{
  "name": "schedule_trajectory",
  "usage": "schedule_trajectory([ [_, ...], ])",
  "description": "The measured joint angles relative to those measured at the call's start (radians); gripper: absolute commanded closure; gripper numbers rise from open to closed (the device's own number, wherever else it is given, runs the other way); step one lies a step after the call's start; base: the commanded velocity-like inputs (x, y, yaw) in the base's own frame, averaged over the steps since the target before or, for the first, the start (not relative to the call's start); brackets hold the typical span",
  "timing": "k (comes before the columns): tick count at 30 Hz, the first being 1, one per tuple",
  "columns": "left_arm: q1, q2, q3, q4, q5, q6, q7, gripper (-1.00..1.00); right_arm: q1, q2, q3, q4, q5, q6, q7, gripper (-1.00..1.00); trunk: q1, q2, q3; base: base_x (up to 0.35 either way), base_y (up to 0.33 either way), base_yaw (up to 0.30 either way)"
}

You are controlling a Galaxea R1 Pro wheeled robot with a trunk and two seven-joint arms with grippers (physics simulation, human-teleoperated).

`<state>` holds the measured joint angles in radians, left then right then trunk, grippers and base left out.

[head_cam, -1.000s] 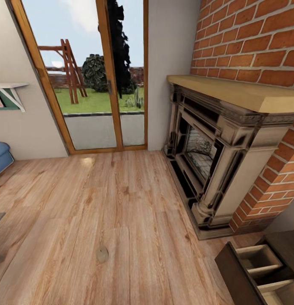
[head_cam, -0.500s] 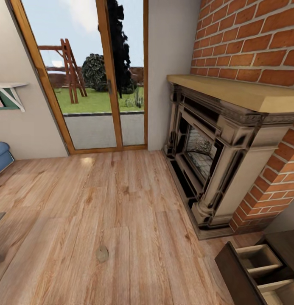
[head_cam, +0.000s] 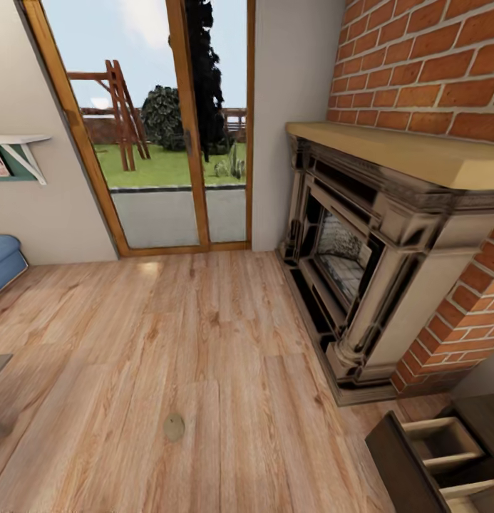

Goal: Place each of the two pumpkins and all three candles from the living room inside a cabinet in the living room (use any cabinet), then make sure every cabinet is closed, and position the cauldron so it is next to a table in the living room.

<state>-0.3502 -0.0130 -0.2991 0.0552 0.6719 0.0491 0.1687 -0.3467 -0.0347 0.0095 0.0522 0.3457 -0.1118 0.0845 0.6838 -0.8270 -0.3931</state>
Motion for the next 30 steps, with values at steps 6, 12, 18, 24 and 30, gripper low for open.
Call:
schedule_trajectory([
  [6,0.0,0.0,-0.001,0.0,0.0,0.0,0.0,-1.0,0.0,-0.001,0.0,0.0,-0.001,0.0,-0.002,-1.0,0.0,0.0,0.0,0.06,0.0,0.272],
  [12,0.0,0.0,-0.001,0.0,0.0,-0.001,0.0,-1.0,0.0,-0.002,-0.001,-0.001,-0.001,0.0,-0.002,-1.0,0.0,0.0,0.0,0.073,0.0,0.285],
  [18,-0.001,-0.002,-0.003,-0.001,0.001,-0.003,-0.001,-1.0,0.0,-0.008,-0.004,-0.003,0.0,-0.001,-0.002,-1.0,0.0,0.0,0.0,0.1,0.0,0.072],
  [24,-0.022,0.063,0.005,-0.127,0.004,0.009,0.0,-1.0,-0.026,-0.006,-0.005,-0.041,0.0,0.065,-0.02,-1.0,0.0,0.0,0.0,0.008,0.0,0.004],
  [30,-0.086,0.099,0.014,-0.329,0.007,0.248,0.007,-1.0,-0.118,0.016,-0.009,-0.145,-0.032,0.274,-0.085,-1.0,0.0,0.0,0.0,0.0,0.0,0.0],
])
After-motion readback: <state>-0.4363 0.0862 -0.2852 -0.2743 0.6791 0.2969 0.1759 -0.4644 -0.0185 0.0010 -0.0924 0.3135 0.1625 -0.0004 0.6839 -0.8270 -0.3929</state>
